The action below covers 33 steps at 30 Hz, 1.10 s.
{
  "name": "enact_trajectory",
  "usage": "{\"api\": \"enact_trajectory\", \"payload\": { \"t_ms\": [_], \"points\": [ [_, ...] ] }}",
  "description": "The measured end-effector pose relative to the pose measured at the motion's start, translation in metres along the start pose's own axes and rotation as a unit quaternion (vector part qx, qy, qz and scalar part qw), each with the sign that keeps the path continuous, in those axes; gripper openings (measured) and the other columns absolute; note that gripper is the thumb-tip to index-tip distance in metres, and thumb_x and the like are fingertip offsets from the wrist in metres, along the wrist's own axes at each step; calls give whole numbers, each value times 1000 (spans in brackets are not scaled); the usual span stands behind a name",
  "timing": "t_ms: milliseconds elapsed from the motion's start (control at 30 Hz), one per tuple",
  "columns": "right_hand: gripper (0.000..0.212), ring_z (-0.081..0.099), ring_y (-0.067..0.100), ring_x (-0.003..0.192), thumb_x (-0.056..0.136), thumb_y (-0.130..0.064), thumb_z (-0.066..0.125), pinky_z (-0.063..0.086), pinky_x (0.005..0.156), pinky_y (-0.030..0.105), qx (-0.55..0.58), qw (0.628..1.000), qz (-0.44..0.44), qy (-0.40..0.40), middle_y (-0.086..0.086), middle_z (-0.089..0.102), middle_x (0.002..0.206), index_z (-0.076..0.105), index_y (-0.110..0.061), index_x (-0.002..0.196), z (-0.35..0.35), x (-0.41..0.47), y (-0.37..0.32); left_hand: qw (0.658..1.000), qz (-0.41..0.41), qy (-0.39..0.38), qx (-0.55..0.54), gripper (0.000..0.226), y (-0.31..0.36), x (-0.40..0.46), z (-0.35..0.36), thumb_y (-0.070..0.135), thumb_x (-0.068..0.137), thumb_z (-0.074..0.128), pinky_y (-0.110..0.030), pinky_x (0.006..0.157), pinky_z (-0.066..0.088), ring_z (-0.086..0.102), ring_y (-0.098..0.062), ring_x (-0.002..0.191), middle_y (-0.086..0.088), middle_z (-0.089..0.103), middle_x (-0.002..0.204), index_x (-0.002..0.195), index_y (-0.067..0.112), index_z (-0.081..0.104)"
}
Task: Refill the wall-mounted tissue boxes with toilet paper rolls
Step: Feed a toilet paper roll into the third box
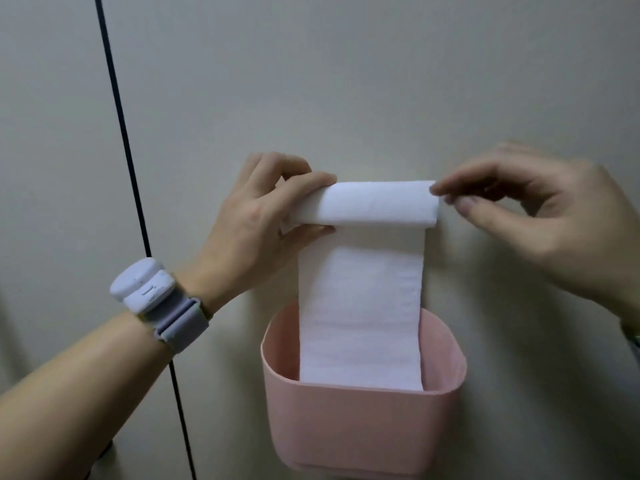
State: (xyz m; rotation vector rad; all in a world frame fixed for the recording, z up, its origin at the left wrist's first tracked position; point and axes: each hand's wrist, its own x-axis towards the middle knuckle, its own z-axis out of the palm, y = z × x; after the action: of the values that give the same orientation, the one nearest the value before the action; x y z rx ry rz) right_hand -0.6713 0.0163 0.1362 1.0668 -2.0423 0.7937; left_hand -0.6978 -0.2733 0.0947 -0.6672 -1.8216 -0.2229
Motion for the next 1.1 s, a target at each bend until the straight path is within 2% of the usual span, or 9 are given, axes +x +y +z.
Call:
{"api": "enact_trajectory", "payload": {
  "t_ms": [100,200,300,433,533,700,900,967,1100],
  "points": [
    [22,69,7,82,84,-15,62,50,74,18,50,991,4,-128,-14,72,83,74,-30,94,14,-9,-5,1000,0,4,-3,38,-1,-6,3,30,90,72,-33,83,46,49,-28,102,-6,51,113,122,10,67],
    [21,67,4,84,86,-22,62,47,72,13,67,961,4,-270,-21,70,84,75,-30,100,41,-6,-4,1000,3,-3,10,39,-1,-6,3,29,90,72,-33,82,45,49,-28,100,-11,55,112,121,7,67],
    [20,64,-3,85,91,-23,64,43,73,7,57,938,-10,-341,-23,68,88,74,-28,107,69,1,-1,999,9,-19,26,39,0,-4,4,30,90,73,-35,81,46,51,-31,99,-15,59,109,120,7,68],
    [23,64,-2,79,94,-25,61,45,73,10,33,891,6,-453,-11,72,88,69,-29,114,95,7,3,999,12,-19,38,39,1,-8,6,32,92,71,-33,81,45,50,-31,98,-18,60,108,121,6,68],
    [23,63,-1,72,94,-26,61,47,72,13,41,846,21,-531,-11,70,80,68,-28,116,105,8,6,999,13,-18,40,38,3,-9,7,32,93,70,-29,82,41,48,-30,96,-18,61,107,120,5,68],
    [25,64,3,82,97,-31,57,50,82,21,53,790,4,-611,-8,72,90,63,-31,121,118,8,9,999,23,-18,42,37,3,-12,11,31,91,72,-44,77,46,50,-31,94,-16,62,106,121,8,69],
    [30,56,3,87,98,-30,53,42,79,15,30,735,-29,-677,-5,69,98,55,-37,127,129,8,3,999,34,0,39,36,-3,-18,19,29,88,75,-47,79,44,51,-29,95,1,49,112,120,13,70],
    [34,55,5,88,97,-24,52,42,80,16,27,727,-39,-685,-5,69,98,53,-37,129,133,10,1,999,34,3,39,36,-4,-19,20,30,88,75,-48,79,44,52,-29,95,1,50,112,120,14,70],
    [41,54,11,94,96,-22,50,45,87,27,3,703,-51,-709,-9,65,95,50,-40,133,140,11,1,999,23,1,28,37,-6,-20,22,30,86,77,-51,80,44,54,-32,97,-7,62,107,119,14,71]
  ]
}}
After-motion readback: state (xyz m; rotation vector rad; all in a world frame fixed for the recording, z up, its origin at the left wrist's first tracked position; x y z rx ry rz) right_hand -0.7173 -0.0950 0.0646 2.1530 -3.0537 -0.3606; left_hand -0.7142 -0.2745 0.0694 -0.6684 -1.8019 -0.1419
